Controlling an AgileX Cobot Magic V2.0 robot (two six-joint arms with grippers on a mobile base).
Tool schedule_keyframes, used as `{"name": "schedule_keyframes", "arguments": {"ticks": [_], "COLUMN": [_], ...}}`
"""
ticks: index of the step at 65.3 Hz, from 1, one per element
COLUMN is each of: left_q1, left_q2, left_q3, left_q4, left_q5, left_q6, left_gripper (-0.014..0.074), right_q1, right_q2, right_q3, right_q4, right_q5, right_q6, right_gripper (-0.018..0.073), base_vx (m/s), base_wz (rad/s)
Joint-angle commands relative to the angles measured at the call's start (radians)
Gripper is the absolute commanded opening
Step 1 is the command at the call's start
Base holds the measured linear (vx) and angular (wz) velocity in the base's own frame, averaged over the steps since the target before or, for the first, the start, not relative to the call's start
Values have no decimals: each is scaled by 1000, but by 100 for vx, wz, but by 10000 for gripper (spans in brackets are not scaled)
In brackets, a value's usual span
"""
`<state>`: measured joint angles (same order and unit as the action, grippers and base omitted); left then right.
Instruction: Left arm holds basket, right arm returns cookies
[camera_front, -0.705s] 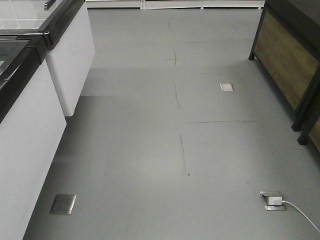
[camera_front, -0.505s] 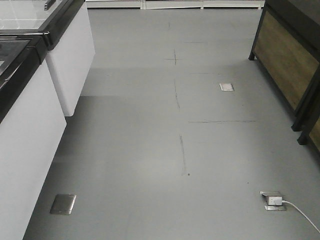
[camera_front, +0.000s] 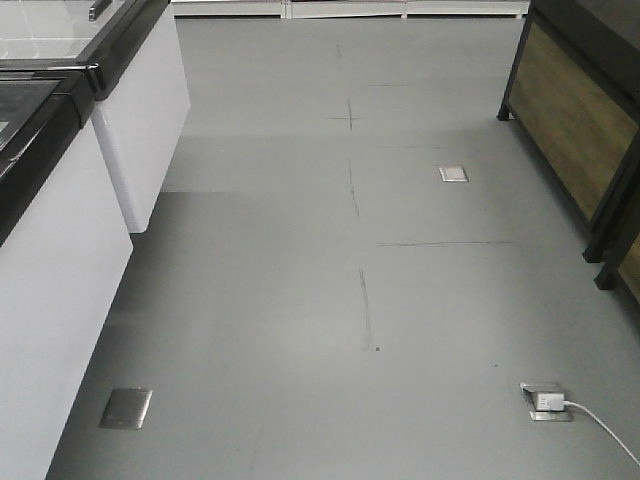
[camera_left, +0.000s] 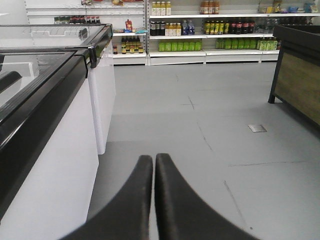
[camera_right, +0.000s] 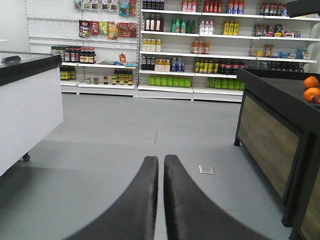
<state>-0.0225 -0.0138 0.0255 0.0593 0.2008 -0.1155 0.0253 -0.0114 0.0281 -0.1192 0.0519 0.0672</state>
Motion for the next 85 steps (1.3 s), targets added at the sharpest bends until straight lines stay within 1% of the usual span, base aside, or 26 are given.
{"name": "schedule_keyframes", "arguments": {"ticks": [1, 57, 67, 77, 85], "left_q1": [-7, -7, -7, -7, -7], "left_q2": [-11, -11, -11, -11, -9], "left_q3": [-22, -22, -27, -80, -158], "left_q4": [-5, -6, -7, -8, -8], "left_q5": [-52, -49, -115, -184, -182], "left_q6": [25, 24, 13, 5, 5], "left_gripper": [-8, -7, -7, -7, -7], "right_q1": [-3, -3, -3, -3, -3], "right_q2": [-12, -12, -12, -12, -12], "right_q3": [18, 18, 18, 18, 18], "right_q4": [-4, -4, -4, -4, -4], "right_q5": [-75, -75, -75, -75, -75], "right_q6": [-7, -7, -7, -7, -7], "right_gripper": [-3, -3, -3, -3, -3], "base_vx": [0, 0, 0, 0, 0], "base_wz": [0, 0, 0, 0, 0]}}
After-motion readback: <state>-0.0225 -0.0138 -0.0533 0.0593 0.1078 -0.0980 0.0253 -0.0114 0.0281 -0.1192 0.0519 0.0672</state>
